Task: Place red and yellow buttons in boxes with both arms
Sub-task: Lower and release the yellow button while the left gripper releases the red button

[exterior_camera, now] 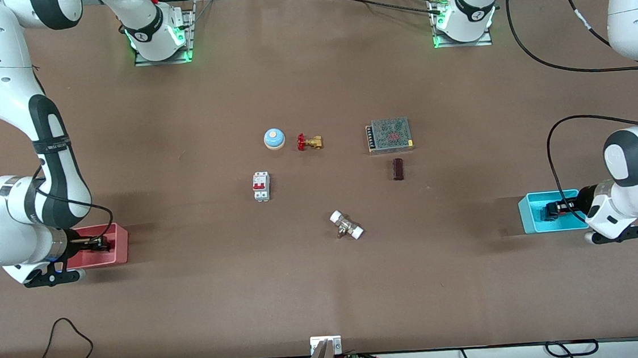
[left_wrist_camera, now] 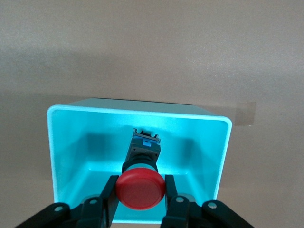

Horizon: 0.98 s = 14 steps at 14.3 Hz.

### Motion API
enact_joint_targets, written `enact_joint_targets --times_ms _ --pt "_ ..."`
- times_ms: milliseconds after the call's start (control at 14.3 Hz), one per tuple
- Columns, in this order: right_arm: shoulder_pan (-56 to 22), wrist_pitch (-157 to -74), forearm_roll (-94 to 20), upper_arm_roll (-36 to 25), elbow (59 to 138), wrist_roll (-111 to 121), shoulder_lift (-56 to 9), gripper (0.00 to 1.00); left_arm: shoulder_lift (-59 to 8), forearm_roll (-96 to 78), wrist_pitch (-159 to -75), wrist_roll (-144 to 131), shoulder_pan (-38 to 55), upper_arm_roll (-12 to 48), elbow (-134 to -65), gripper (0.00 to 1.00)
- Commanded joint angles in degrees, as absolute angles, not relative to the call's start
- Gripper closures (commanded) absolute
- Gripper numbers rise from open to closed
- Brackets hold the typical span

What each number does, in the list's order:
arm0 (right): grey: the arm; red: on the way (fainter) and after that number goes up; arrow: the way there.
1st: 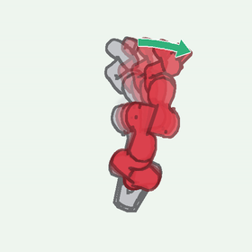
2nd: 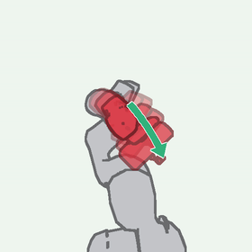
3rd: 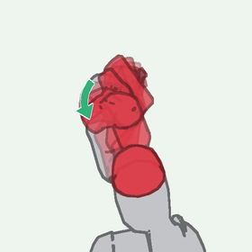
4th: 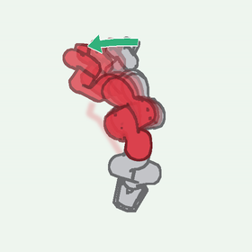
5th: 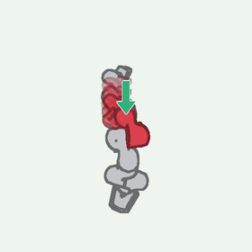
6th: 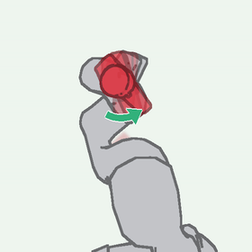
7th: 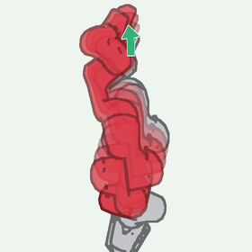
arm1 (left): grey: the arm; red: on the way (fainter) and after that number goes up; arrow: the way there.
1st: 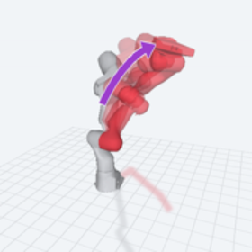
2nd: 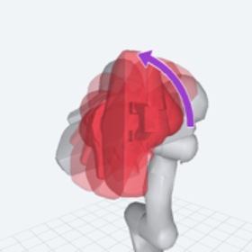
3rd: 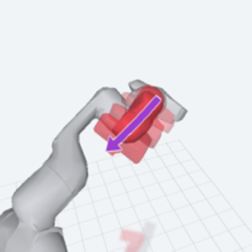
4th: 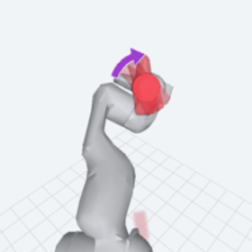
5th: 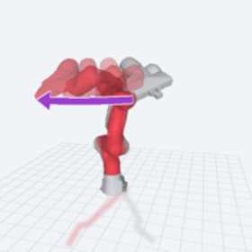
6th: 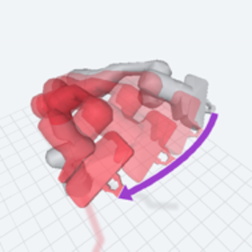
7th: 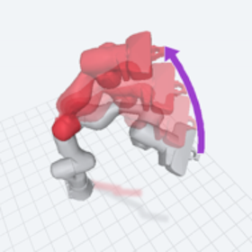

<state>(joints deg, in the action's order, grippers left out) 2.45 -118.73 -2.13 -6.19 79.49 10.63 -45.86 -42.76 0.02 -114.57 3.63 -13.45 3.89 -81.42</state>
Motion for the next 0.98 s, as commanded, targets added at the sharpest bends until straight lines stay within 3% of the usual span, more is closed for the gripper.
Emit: enact_joint_targets --times_ms 0,280,631,911 --pt "3.78 -117.78 -4.22 -5.80 78.05 12.04 -46.06 0.00 -42.63 0.88 -114.96 4.31 -13.01 4.13 -81.12 0.39" --pt "3.78 -117.51 -3.96 -5.89 77.96 12.13 -44.56 0.00 -42.19 0.88 -114.87 3.52 -11.52 4.13 -78.58 0.27" --pt "3.52 -114.18 -4.13 -5.80 77.96 11.95 -38.78 0.00 -40.35 0.97 -114.70 2.99 -9.85 4.57 -77.52 0.00" --pt "1.94 -106.54 -3.60 -5.36 77.96 11.43 -31.75 0.00 -36.40 1.14 -113.91 -1.57 -7.74 4.83 -78.39 0.00"
